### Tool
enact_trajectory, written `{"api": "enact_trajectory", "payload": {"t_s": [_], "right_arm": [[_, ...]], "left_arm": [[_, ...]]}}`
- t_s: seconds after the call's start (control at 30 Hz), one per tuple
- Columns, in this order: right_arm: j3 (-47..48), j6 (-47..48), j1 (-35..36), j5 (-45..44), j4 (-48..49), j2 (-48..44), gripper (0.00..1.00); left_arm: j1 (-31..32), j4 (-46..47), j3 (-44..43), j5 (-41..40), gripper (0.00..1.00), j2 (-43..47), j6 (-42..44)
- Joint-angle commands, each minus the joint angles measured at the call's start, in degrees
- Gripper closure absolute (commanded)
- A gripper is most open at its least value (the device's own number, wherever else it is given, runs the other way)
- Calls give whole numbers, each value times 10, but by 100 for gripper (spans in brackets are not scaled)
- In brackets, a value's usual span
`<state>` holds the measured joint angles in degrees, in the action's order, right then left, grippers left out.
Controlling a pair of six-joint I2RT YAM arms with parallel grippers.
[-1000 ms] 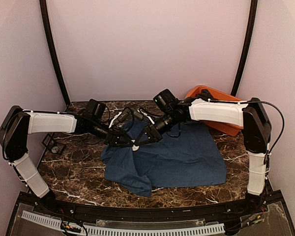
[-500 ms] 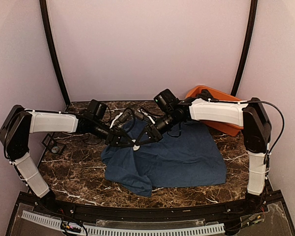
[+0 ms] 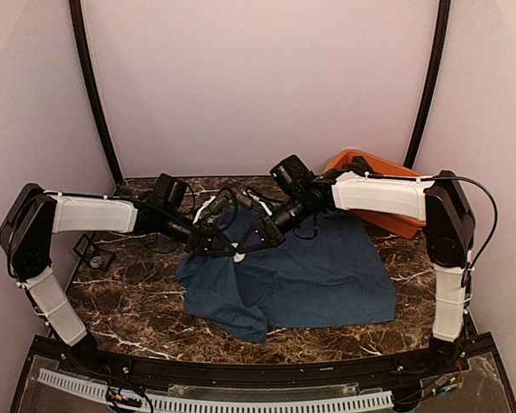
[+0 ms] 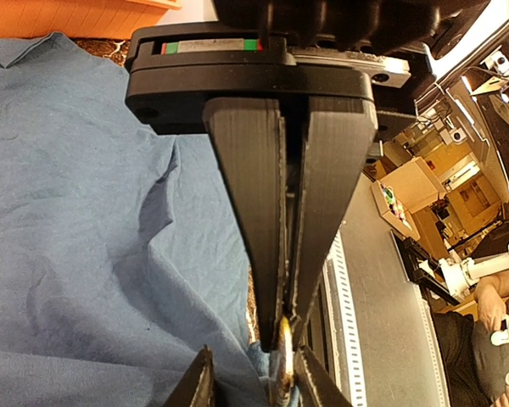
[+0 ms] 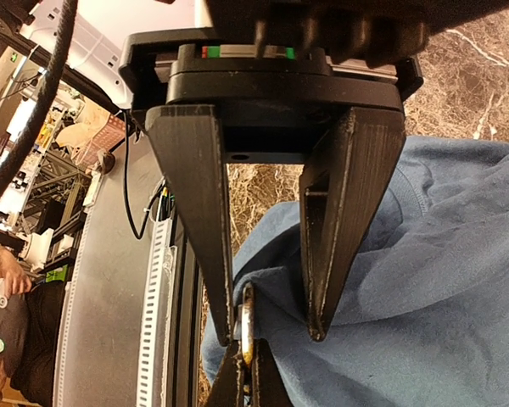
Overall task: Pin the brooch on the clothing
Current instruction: Pin the brooch to the flattened clothing.
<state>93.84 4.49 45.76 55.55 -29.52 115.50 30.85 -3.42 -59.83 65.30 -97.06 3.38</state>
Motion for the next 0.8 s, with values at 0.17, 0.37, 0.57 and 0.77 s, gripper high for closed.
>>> {"api": "enact_trajectory", "payload": {"t_s": [0.17, 0.37, 0.57, 0.77], "right_arm": [[5, -32, -5, 25, 40, -1, 100], [5, -34, -5, 29, 43, 0, 100], [0, -37, -4, 41, 48, 0, 100], [-5, -39, -5, 42, 51, -1, 100]], "left_arm": [[12, 102, 33, 0, 70, 8, -55], [13, 106, 40, -14, 73, 9, -56], [13, 152, 56, -17, 73, 13, -83], [12, 158, 58, -17, 76, 15, -87]]}}
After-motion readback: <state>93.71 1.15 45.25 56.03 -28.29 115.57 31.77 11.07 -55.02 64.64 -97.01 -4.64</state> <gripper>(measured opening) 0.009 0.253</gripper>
